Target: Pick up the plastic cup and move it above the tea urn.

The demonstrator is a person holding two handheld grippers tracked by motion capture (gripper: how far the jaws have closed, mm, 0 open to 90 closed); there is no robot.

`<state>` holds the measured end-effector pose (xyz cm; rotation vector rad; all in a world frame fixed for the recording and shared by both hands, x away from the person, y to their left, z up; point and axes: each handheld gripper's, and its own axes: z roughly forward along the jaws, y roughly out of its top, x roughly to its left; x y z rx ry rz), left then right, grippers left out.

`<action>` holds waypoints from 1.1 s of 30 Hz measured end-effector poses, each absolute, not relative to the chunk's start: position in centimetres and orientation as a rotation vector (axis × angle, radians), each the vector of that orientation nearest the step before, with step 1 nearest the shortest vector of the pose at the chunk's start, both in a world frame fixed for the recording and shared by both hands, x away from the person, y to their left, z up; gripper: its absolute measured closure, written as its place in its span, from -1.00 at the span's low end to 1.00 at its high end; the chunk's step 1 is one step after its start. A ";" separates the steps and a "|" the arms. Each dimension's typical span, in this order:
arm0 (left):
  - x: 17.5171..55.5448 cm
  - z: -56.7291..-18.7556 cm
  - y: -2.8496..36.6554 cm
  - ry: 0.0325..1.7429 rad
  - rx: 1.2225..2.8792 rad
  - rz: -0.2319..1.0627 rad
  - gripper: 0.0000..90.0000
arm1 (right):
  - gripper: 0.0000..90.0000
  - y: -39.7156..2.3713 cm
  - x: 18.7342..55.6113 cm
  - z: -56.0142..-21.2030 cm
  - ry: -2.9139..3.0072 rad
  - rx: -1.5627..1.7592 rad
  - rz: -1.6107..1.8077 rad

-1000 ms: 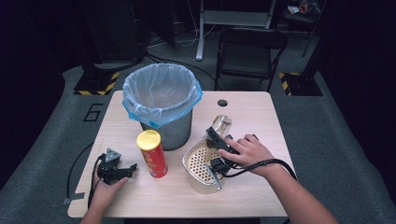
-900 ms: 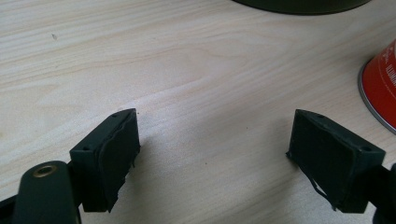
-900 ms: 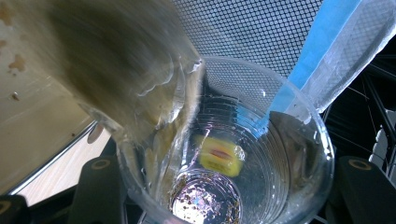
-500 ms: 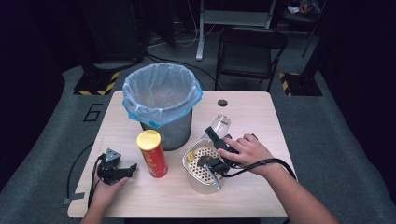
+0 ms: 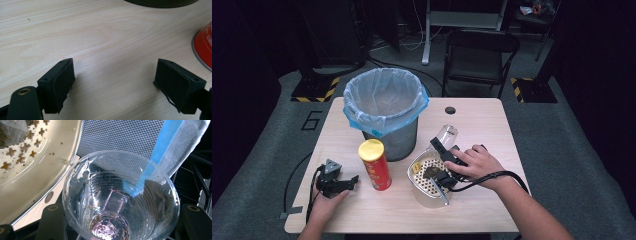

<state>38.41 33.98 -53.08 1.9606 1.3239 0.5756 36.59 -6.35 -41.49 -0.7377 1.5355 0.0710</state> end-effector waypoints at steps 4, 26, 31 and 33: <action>38.4 -53.1 34.0 1.324 1.960 0.576 -0.65 | -0.20 -6.4 36.5 -41.5 1.530 -0.730 0.079; 38.4 -53.1 34.0 1.324 1.961 0.576 -0.65 | -0.20 -6.5 36.1 -41.2 1.544 -0.754 0.061; 38.4 -53.1 34.0 1.324 1.961 0.575 -0.65 | -0.21 -6.5 36.1 -41.2 1.513 -0.736 0.097; 38.4 -53.1 34.0 1.324 1.960 0.576 -0.65 | -0.21 -6.5 36.1 -41.1 1.502 -0.741 0.092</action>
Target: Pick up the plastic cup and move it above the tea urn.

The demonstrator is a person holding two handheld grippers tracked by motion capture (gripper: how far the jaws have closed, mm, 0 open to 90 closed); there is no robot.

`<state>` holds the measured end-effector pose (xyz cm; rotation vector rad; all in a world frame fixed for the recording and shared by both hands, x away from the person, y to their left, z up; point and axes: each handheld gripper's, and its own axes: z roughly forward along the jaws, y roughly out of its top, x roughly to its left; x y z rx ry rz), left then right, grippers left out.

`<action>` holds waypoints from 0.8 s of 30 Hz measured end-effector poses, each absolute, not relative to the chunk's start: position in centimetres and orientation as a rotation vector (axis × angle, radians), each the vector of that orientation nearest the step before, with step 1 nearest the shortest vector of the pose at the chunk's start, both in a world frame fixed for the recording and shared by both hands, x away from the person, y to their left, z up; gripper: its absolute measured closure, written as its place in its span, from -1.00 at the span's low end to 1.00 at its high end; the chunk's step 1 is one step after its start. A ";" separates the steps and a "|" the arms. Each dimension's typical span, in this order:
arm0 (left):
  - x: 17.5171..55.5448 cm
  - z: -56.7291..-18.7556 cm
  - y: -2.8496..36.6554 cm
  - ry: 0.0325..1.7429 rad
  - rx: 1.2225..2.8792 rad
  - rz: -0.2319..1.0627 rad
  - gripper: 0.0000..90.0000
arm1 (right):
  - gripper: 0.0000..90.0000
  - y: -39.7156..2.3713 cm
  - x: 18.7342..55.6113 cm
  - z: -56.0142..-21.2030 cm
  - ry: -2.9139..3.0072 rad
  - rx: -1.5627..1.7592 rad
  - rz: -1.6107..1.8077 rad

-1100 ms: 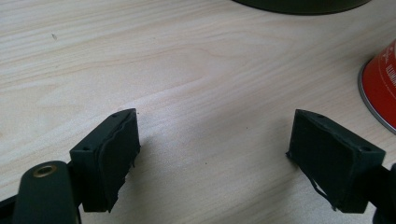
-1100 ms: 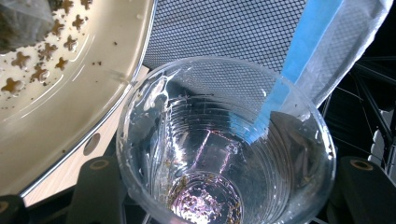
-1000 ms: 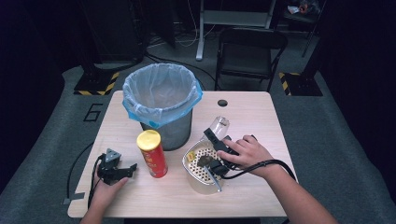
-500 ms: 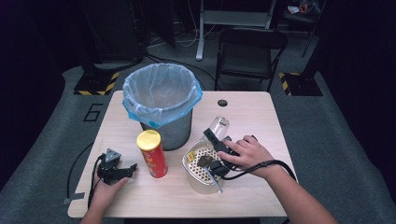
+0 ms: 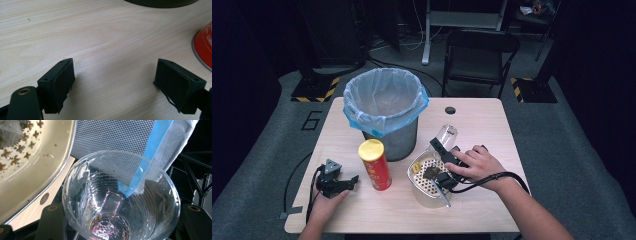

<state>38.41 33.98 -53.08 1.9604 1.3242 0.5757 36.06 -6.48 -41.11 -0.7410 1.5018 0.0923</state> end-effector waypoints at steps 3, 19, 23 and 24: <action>38.4 -53.1 34.0 1.324 1.960 0.576 -0.65 | -0.21 -6.5 36.0 -41.1 1.511 -0.742 0.095; 38.4 -53.1 34.0 1.324 1.961 0.576 -0.65 | -0.21 -6.5 35.8 -41.1 1.483 -0.730 0.116; 38.4 -53.1 34.0 1.324 1.961 0.576 -0.65 | -0.21 -6.4 35.8 -40.9 1.464 -0.751 0.111; 38.4 -53.1 34.0 1.324 1.961 0.575 -0.65 | -0.21 -6.4 35.7 -40.9 1.458 -0.754 0.111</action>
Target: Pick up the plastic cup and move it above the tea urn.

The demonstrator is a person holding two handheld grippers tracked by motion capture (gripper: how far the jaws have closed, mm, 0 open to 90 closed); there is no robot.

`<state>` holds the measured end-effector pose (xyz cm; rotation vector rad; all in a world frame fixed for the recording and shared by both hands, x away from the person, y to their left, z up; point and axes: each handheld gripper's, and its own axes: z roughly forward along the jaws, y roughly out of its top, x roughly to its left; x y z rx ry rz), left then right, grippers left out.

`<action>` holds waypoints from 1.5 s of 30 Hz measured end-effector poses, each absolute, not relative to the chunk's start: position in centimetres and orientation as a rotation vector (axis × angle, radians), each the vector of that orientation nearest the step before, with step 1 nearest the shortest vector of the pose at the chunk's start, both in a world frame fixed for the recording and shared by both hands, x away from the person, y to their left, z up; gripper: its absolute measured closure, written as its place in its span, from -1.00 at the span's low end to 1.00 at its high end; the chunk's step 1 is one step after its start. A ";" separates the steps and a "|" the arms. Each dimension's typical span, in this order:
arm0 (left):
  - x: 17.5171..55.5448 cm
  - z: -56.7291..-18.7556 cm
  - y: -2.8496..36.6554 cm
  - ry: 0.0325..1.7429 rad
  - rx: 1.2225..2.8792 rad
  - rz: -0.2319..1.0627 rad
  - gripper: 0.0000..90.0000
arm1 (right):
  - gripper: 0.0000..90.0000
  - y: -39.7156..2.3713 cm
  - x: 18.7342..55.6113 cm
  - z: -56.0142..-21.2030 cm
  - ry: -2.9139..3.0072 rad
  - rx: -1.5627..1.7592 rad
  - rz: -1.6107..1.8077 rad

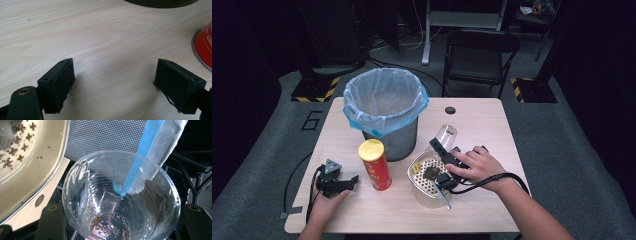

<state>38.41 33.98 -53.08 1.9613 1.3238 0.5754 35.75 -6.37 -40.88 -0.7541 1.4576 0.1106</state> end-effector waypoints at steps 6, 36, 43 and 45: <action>38.4 -53.1 34.0 1.324 1.961 0.576 -0.65 | -0.21 -6.4 35.7 -41.0 1.463 -0.751 0.113; 38.4 -53.1 34.0 1.326 1.962 0.573 -0.65 | -0.25 -7.6 35.5 -40.6 1.544 -0.125 0.702; 38.4 -53.1 34.0 1.326 1.963 0.572 -0.65 | -0.25 -8.7 36.0 -39.3 1.651 0.185 1.042; 38.4 -53.1 34.0 1.326 1.963 0.572 -0.65 | -0.25 -9.1 36.2 -38.9 1.689 0.281 1.145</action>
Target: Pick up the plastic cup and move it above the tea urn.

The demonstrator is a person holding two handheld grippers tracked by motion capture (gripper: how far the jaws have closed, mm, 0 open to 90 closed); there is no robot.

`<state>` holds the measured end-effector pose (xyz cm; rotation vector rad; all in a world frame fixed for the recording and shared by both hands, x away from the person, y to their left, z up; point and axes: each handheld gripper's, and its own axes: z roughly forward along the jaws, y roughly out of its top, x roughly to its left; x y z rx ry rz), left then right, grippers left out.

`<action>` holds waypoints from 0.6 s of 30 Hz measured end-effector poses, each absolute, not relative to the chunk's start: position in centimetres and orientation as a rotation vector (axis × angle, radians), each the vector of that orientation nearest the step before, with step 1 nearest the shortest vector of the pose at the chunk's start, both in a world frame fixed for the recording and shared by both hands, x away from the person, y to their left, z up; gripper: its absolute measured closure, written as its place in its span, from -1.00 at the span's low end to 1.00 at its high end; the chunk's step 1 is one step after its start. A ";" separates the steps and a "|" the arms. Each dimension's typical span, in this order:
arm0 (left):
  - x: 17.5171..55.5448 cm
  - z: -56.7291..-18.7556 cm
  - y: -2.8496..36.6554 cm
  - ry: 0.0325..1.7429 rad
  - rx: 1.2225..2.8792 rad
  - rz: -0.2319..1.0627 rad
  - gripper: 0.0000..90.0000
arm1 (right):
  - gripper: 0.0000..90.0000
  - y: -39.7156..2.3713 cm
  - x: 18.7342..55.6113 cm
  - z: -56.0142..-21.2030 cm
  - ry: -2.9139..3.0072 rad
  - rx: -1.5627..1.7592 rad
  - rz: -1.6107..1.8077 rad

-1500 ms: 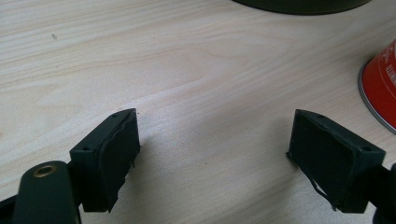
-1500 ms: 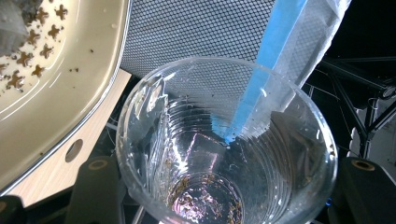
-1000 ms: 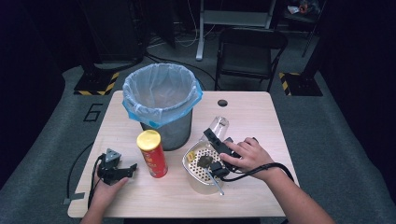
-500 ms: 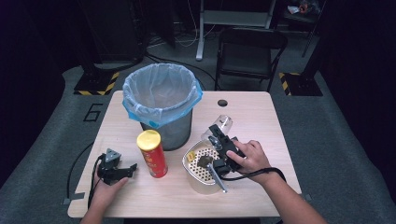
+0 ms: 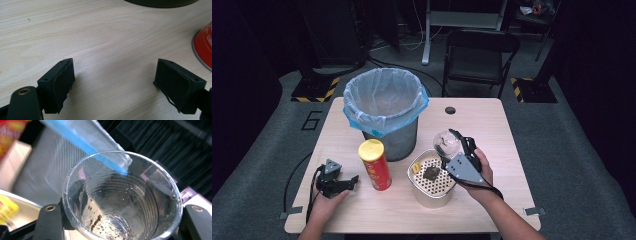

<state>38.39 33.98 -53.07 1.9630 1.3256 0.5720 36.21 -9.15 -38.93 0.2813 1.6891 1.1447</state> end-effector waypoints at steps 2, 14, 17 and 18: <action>38.4 -53.1 34.0 1.325 1.963 0.574 -0.65 | -0.24 -9.7 36.6 -38.5 1.751 0.379 1.256; 38.4 -53.1 34.0 1.325 1.965 0.572 -0.65 | -0.21 -11.5 38.3 -37.9 1.878 0.676 1.666; 38.4 -53.1 34.0 1.326 1.962 0.573 -0.65 | -0.21 -11.7 38.5 -37.6 1.871 0.705 1.717; 38.4 -53.1 34.0 1.326 1.963 0.572 -0.65 | -0.21 -11.8 38.4 -37.6 1.876 0.717 1.727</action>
